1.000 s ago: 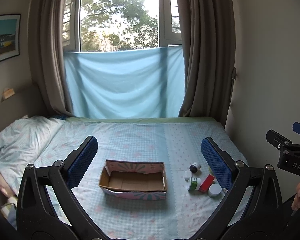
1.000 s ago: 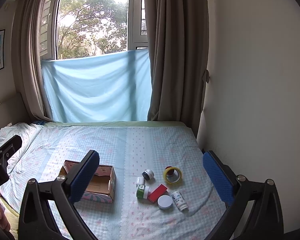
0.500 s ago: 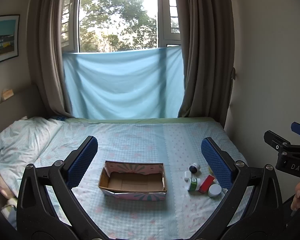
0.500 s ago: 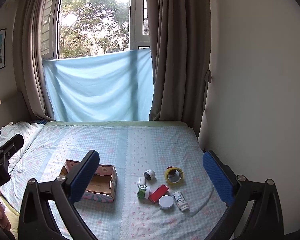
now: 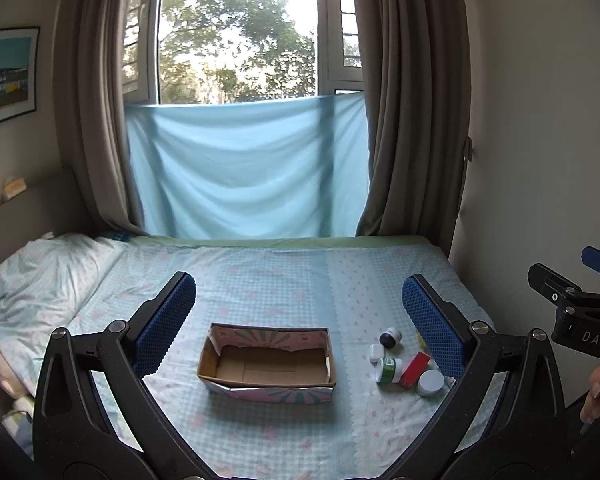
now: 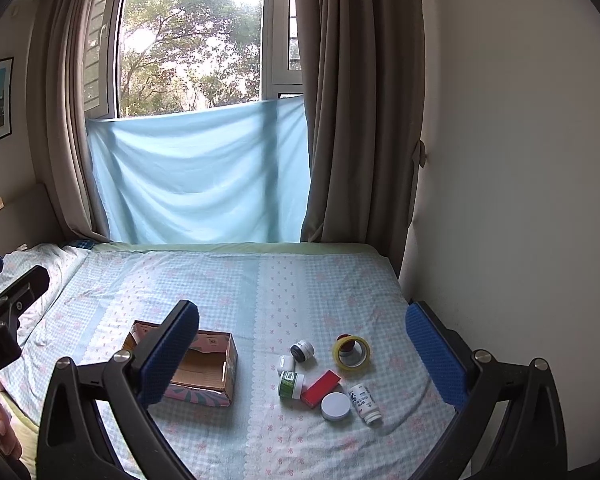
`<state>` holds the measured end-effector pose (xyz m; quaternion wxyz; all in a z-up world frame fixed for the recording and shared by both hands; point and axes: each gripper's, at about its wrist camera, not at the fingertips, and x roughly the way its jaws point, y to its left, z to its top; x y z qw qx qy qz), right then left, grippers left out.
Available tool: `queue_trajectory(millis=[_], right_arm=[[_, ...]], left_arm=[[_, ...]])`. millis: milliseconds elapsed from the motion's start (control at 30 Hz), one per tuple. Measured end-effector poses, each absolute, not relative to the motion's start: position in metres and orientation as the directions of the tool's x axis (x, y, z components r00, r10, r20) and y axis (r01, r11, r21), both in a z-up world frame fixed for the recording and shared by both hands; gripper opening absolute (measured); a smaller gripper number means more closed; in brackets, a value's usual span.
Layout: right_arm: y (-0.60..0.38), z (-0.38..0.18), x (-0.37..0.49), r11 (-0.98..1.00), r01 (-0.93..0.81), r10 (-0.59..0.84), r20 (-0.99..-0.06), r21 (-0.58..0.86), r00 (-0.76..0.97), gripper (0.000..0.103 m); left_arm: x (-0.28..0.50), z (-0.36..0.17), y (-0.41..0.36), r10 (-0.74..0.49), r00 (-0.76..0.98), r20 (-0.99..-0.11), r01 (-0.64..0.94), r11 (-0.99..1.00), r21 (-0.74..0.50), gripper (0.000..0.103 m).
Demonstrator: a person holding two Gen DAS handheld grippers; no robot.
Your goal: Organize rigid objects
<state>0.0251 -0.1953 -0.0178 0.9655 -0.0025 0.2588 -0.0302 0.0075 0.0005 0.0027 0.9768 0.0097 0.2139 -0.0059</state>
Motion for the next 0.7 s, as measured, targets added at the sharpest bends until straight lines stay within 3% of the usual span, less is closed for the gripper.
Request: queue_trajectory(millis=[467,700], right_arm=[[-0.211,-0.012,0.060,0.999,0.011,0.015,-0.507,0.048,0.862,0.103],[-0.249,-0.054,0.101,0.997,0.073,-0.079,-0.612,-0.035,0.787,0.103]], left_arm=[[0.056,0.009,0.018,-0.057,0.864,-0.500,0.070,0.998,0.007,0.102],[0.131,-0.042,-0.017,-0.140,0.773,-0.619,0.189,0.982,0.013,0.102]])
